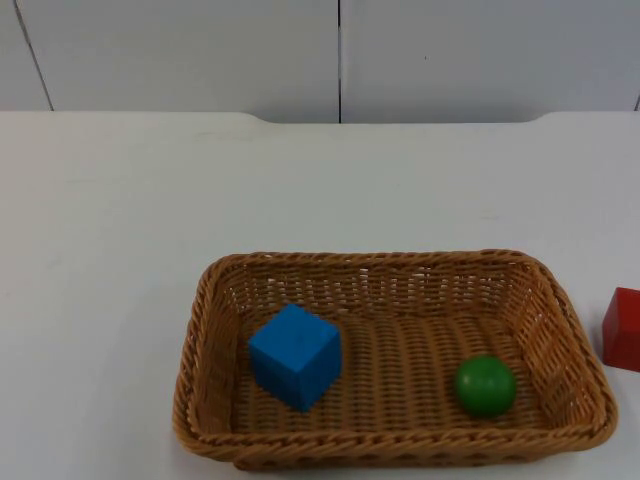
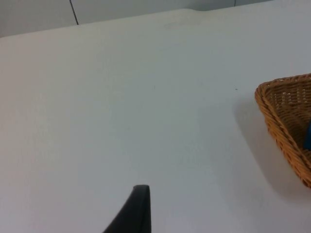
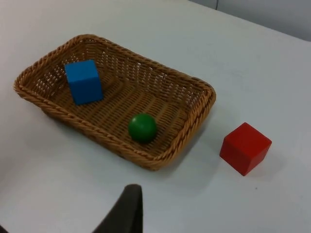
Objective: Place all geometric objects except the red cube into the basket.
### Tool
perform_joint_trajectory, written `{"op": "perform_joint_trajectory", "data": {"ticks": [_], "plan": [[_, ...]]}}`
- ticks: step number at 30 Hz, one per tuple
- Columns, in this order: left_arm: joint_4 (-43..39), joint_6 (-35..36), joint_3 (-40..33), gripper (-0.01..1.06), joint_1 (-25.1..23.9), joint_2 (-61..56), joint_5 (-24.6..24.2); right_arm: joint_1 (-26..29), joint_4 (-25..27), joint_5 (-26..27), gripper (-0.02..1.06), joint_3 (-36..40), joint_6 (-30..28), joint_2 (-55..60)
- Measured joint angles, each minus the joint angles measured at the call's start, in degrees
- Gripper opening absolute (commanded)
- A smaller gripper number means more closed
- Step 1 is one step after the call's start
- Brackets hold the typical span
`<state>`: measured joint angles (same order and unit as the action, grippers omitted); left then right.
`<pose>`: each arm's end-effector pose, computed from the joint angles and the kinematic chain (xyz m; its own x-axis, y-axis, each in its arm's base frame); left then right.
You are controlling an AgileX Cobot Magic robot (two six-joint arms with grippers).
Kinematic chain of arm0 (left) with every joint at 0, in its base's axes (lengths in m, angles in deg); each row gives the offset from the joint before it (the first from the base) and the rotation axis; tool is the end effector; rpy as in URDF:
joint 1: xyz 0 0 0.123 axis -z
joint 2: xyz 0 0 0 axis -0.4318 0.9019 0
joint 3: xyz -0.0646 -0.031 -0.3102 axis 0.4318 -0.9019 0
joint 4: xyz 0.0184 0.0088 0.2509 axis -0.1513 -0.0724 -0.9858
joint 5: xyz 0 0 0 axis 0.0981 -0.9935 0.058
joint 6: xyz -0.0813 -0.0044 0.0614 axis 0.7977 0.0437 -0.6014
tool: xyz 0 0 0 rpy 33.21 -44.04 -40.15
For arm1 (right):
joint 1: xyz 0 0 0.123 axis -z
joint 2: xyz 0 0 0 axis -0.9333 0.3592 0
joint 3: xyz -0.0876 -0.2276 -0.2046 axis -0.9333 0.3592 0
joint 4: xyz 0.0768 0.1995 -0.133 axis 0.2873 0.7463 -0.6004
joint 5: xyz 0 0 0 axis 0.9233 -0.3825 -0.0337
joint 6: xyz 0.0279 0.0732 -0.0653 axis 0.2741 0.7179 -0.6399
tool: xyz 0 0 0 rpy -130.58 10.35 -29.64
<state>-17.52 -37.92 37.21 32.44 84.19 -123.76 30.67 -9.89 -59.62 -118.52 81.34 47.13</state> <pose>-0.0292 -0.0008 0.2707 -0.4627 0.1075 -0.8800 0.1794 0.9834 0.0258 -0.0179 -0.0291 0.2754 -0.3558 -0.3055 -0.8833 -0.5423 0.8372 -0.0711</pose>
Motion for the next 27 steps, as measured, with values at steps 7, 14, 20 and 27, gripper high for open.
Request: {"op": "perform_joint_trajectory", "data": {"ticks": [7, 14, 20, 27], "plan": [[-0.12, 0.0, 0.0, 1.05, 0.0, 0.0, 0.0, 0.0, 0.11, 0.0, 1.05, 0.0, 0.58, 0.0], [-0.36, 0.04, 0.0, 1.05, 0.0, 0.0, 0.0, 0.0, 0.34, 0.0, 1.05, 0.0, 1.2, 0.0], [-0.36, 0.58, 0.0, 1.05, 0.0, 0.0, 0.0, 0.63, 0.34, 0.0, 1.05, 0.0, 1.31, 0.0], [-0.36, 0.93, 0.0, 1.05, 0.0, 0.0, 0.0, 11.11, 0.34, 0.1, 1.05, 0.0, 1.43, 0.0]]}}
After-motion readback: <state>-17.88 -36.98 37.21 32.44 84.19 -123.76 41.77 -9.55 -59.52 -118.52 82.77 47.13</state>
